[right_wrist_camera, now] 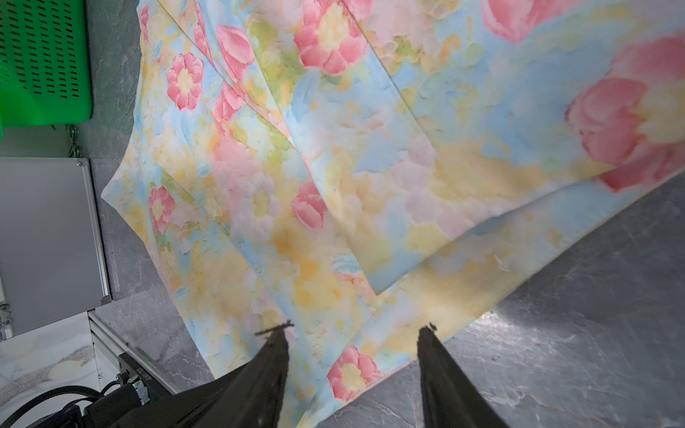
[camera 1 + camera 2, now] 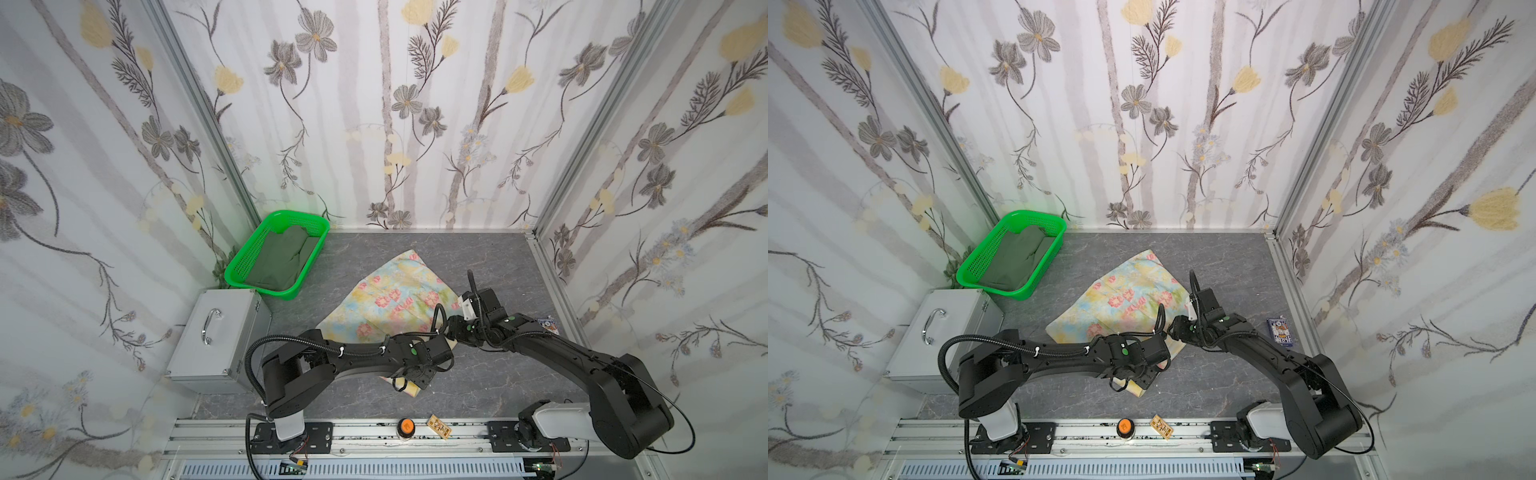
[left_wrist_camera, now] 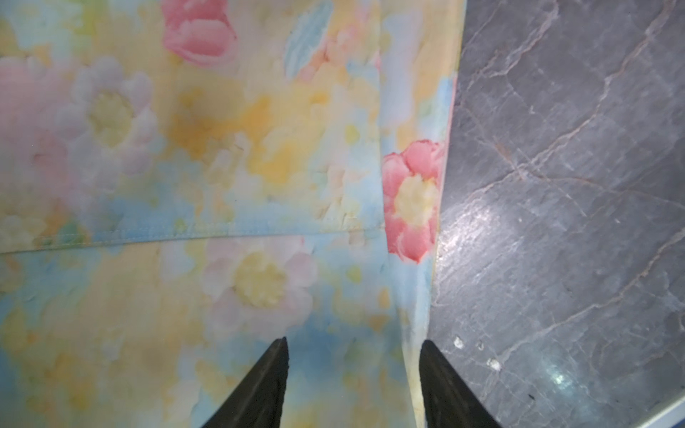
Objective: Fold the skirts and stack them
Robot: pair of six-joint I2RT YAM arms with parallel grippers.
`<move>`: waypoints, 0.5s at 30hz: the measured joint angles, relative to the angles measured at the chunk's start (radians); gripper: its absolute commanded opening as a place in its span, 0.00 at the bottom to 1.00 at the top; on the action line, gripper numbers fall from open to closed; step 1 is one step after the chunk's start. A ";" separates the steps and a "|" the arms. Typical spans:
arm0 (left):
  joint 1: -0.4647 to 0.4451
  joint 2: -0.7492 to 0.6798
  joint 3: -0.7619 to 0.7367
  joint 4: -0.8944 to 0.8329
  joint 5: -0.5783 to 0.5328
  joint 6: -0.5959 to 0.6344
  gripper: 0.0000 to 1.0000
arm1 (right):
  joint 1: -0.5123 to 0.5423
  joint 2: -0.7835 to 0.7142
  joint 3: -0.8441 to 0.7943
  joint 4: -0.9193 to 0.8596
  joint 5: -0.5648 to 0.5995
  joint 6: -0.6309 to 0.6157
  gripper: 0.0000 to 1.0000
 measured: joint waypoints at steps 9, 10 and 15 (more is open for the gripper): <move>-0.039 -0.010 0.000 -0.023 -0.003 -0.003 0.56 | 0.010 -0.002 -0.007 0.004 -0.015 0.000 0.57; -0.043 -0.008 0.000 -0.024 -0.003 -0.003 0.56 | 0.010 -0.001 -0.007 0.004 -0.015 0.000 0.57; -0.059 -0.008 -0.006 -0.033 -0.006 -0.008 0.54 | 0.011 -0.001 -0.009 0.006 -0.020 0.001 0.57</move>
